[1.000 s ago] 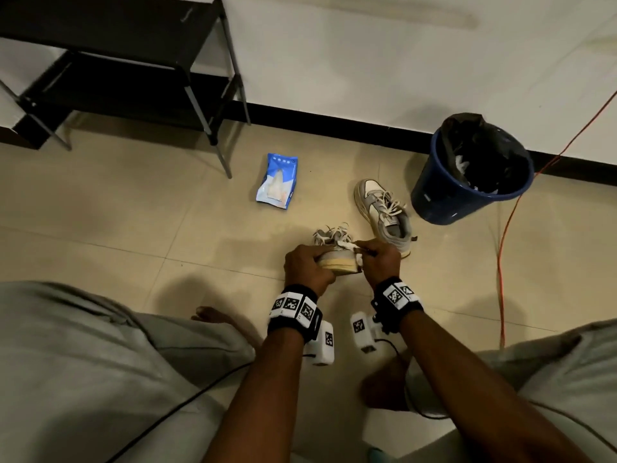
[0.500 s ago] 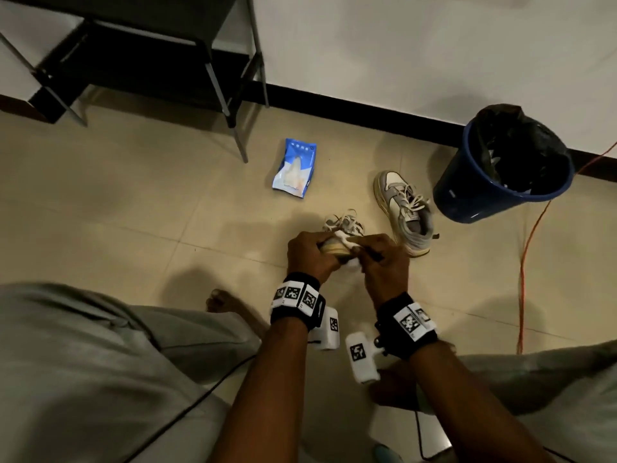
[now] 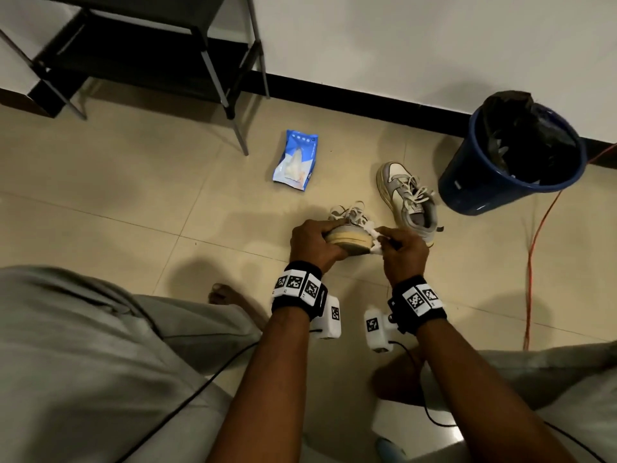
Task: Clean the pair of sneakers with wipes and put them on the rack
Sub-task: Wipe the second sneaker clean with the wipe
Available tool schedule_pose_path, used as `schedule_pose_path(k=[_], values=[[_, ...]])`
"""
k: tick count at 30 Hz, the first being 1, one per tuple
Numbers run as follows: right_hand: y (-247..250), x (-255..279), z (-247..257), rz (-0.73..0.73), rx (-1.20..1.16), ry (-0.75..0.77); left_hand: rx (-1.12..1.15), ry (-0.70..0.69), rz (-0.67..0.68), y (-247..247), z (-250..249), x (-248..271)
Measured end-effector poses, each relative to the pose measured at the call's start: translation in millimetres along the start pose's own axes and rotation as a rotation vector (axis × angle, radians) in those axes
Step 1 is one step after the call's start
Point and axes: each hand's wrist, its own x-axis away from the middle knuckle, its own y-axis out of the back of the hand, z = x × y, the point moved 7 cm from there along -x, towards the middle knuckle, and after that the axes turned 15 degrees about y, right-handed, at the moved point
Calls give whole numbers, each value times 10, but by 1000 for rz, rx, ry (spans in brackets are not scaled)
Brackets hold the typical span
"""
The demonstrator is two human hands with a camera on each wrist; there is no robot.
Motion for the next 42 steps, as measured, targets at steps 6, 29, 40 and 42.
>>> schedule_pose_path(k=[6, 29, 40, 42], values=[[-115, 94, 624, 56, -174, 221, 17, -16, 10, -33, -48, -9], [-323, 216, 367, -37, -94, 88, 90, 287, 108, 101, 164, -66], [-367, 264, 129, -58, -237, -133, 84, 305, 123, 151, 249, -213], [-366, 226, 243, -77, -260, -63, 83, 289, 116, 173, 252, -241]])
